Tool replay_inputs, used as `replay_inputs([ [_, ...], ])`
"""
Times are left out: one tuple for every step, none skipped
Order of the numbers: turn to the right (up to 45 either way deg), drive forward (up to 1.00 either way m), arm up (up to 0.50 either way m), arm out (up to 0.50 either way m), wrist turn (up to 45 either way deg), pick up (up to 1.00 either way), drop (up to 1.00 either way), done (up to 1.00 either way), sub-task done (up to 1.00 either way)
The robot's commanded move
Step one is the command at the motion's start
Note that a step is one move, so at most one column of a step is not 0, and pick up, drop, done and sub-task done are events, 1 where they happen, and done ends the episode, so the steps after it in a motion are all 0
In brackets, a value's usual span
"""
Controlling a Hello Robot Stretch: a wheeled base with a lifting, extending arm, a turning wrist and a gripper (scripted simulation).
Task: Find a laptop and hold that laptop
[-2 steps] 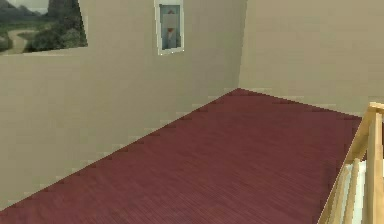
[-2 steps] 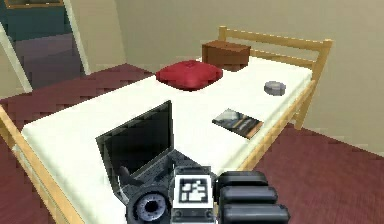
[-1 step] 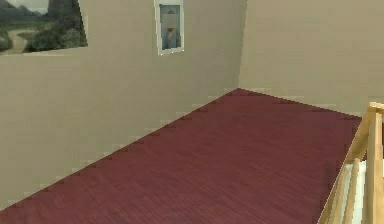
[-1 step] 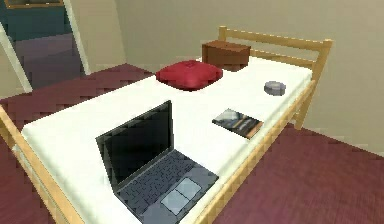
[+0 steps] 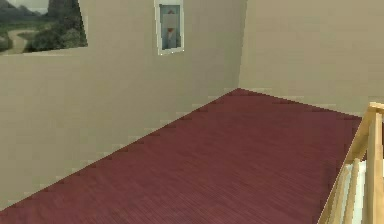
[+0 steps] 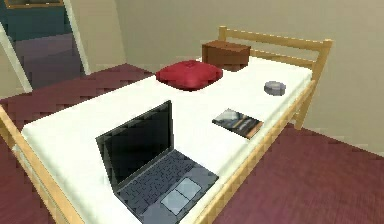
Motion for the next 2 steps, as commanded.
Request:
replay_inputs([
  [0.0,0.00,0.10,0.00,0.0,0.00,0.00,0.00,0.00],
  [0.0,0.00,0.00,0.00,0.0,0.00,0.00,1.00,0.00],
])
